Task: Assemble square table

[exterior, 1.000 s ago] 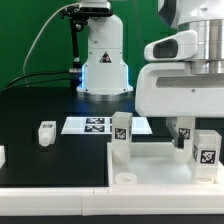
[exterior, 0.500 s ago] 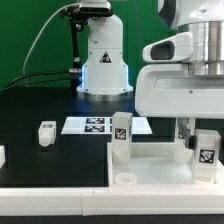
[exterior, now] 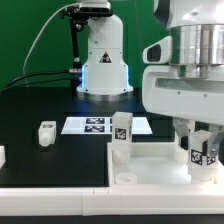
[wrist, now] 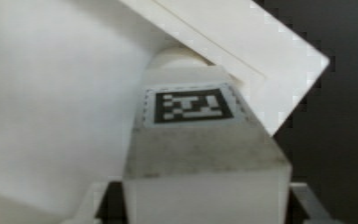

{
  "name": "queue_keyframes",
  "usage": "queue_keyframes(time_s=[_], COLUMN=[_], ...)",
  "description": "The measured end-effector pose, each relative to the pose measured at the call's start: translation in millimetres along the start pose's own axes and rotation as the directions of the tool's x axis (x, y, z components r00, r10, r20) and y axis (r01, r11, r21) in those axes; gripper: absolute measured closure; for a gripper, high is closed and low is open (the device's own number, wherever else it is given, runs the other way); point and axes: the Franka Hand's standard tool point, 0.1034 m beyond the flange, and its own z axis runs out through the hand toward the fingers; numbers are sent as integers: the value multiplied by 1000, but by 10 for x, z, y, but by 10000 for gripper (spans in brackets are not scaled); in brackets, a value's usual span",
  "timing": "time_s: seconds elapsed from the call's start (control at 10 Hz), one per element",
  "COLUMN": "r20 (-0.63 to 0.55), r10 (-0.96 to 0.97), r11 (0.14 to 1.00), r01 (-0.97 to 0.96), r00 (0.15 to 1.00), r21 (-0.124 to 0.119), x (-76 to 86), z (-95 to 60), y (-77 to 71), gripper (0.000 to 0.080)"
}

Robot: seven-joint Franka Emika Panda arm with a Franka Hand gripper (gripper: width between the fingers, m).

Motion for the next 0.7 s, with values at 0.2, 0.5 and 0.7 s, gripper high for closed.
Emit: queue_keyframes(time_s=[0.2,0.5,0.7], r20=[10,10,10], r10=[174,174,174], r11=[985,985,985], r01=[-174,-174,-174], r00=[985,985,985], r21=[-6,-6,-6], x=[-14,-14,-14], z=[4,4,4], y=[10,10,10], gripper=[510,502,280])
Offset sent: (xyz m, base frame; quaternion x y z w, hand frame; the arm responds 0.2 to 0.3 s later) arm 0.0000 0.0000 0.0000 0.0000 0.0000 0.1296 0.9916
